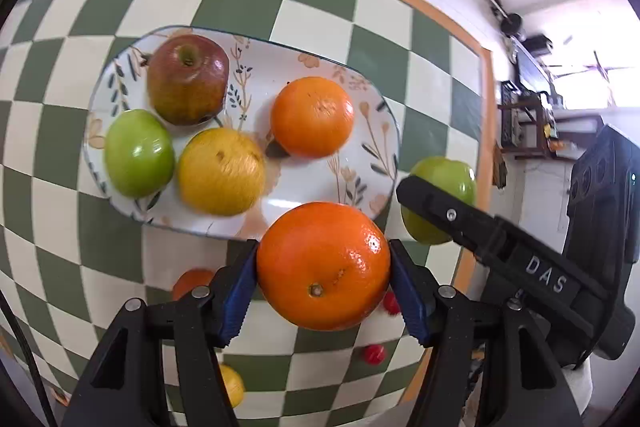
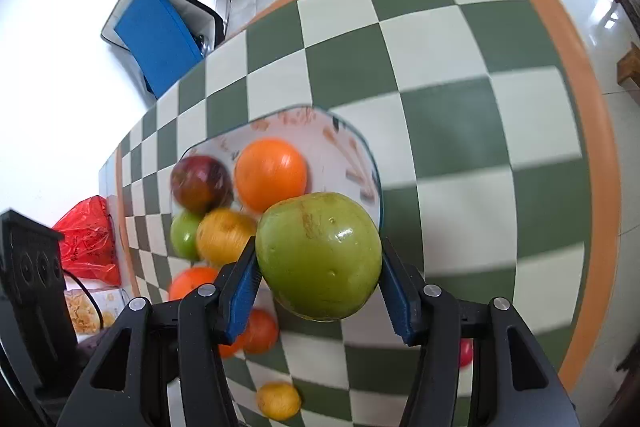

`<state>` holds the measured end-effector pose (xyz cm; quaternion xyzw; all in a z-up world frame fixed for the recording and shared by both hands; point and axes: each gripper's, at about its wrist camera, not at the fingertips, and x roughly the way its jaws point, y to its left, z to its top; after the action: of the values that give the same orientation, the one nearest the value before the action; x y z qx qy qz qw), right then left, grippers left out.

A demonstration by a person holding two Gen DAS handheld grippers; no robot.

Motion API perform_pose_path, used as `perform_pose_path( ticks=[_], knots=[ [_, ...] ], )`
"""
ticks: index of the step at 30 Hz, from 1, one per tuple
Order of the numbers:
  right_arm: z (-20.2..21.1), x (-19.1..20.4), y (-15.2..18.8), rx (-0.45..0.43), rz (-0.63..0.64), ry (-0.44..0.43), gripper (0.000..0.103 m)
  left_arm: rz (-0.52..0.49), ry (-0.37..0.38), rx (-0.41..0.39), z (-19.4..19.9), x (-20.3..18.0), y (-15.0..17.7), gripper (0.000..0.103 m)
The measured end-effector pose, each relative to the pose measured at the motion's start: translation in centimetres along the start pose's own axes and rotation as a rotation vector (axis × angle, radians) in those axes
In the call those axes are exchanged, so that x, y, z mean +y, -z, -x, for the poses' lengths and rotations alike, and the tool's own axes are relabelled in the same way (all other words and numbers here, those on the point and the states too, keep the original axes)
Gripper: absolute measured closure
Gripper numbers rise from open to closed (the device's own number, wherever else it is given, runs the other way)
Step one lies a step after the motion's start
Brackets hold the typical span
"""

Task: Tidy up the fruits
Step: 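Place the green apple on the plate with the right tool while the left places the tangerine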

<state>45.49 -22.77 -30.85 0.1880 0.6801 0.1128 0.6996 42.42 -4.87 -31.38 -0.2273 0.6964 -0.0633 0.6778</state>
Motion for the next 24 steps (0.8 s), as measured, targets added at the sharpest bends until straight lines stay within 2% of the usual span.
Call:
perform_pose_path(
  ticks=[5, 12, 14, 16, 18, 22, 24],
  knots=[
    [-3.0, -0.6, -3.3, 0.054, 0.012, 0.028, 0.045, 0.054, -0.017, 0.038, -2.4, 0.9, -1.4, 0.042],
    [-5.8, -0.5, -3.9, 0.100, -0.002, 0.012, 0.044, 0.082, -0.015, 0.072, -3.1, 1.1, -1.4, 0.042],
    [-6.1, -0.5, -3.9, 0.105, 0.000, 0.012, 0.035, 0.071, -0.030, 0.072, -2.7, 1.2, -1.0, 0.041],
    [-5.8, -0.5, -3.7, 0.094, 0.001, 0.021, 0.032, 0.058, -0.030, 0.062, -2.4, 1.0, -1.0, 0.024],
    [-5.4, -0.7, -3.6, 0.088, -0.006, 0.016, 0.031, 0.041, -0.029, 0.050, -2.0, 1.0, -1.0, 0.015],
    [-4.2, -0.6, -3.2, 0.061, -0.002, 0.042, 0.023, 0.002, -0.059, 0.028, -0.7, 0.9, -0.8, 0.015],
    [-3.5, -0.3, -2.7, 0.039, 0.013, 0.070, 0.022, -0.036, -0.124, -0.013, 0.5, 1.2, -0.4, 0.015]
  ],
)
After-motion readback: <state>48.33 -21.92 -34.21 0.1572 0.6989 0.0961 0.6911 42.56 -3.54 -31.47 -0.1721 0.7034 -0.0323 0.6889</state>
